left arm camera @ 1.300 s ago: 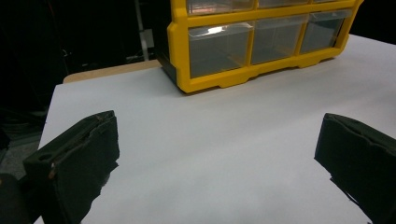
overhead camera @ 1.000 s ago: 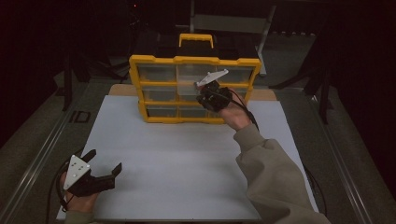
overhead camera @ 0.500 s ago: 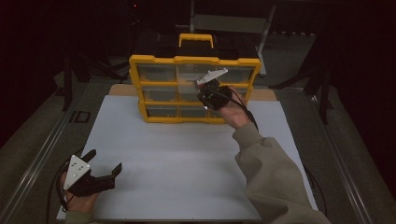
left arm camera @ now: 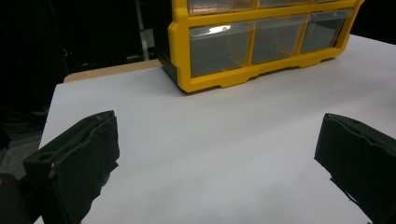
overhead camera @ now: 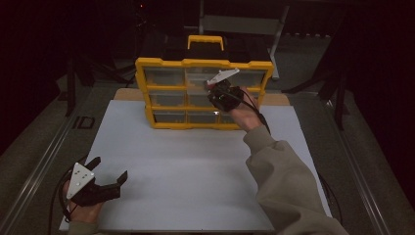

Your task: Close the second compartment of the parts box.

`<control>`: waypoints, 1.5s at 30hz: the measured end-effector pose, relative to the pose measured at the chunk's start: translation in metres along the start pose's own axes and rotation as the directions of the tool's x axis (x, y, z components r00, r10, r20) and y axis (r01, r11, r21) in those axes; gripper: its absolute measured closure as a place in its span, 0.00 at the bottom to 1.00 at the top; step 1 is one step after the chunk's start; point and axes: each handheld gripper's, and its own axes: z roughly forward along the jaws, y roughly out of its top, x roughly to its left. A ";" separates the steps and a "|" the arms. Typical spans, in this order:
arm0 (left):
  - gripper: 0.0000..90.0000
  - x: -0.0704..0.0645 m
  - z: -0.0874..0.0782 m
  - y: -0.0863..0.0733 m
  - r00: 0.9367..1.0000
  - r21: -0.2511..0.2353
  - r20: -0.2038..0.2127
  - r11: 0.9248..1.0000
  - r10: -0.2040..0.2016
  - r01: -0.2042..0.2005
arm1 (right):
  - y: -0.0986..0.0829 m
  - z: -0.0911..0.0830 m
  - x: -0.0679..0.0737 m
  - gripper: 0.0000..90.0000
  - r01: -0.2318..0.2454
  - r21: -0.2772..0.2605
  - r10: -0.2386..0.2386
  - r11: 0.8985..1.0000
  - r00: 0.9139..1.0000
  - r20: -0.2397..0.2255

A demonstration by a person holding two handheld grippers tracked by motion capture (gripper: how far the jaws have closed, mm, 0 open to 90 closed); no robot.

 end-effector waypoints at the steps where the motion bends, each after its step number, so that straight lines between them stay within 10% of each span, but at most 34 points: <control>1: 0.00 0.000 0.000 0.000 1.000 0.000 0.000 1.000 0.000 0.000 | 0.001 -0.001 -0.001 0.99 0.001 -0.004 -0.001 1.000 1.000 0.007; 45: 0.01 0.001 -0.002 -0.001 1.000 -0.003 -0.004 1.000 -0.004 0.004 | 0.007 0.011 -0.022 1.00 -0.143 -0.072 0.148 0.987 0.986 0.071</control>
